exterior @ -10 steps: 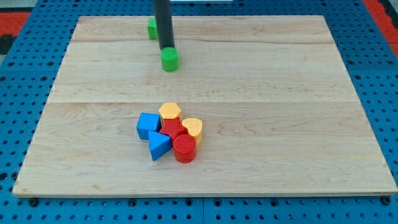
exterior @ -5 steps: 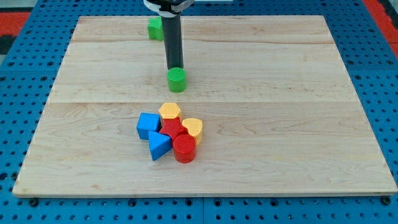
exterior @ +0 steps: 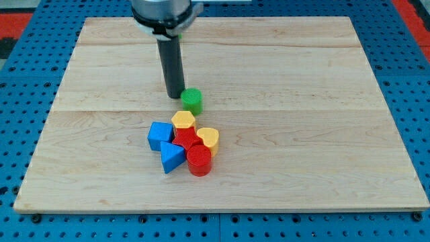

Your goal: Push the green circle into the group of blocks

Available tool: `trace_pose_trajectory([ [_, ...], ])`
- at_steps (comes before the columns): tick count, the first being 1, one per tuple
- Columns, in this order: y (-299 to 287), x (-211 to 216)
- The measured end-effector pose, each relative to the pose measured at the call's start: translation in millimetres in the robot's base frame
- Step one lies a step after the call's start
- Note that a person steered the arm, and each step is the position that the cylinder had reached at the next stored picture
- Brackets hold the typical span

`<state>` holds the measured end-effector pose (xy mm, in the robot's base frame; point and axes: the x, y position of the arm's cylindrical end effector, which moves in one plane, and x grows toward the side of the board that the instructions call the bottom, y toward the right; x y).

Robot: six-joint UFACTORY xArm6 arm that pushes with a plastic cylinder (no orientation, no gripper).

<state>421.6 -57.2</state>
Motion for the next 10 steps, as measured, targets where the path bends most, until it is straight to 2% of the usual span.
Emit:
trace_pose_trajectory([
  [3, 70, 24],
  [4, 66, 40],
  [6, 150, 59],
  [7, 159, 97],
  [8, 135, 100],
  [10, 113, 74],
])
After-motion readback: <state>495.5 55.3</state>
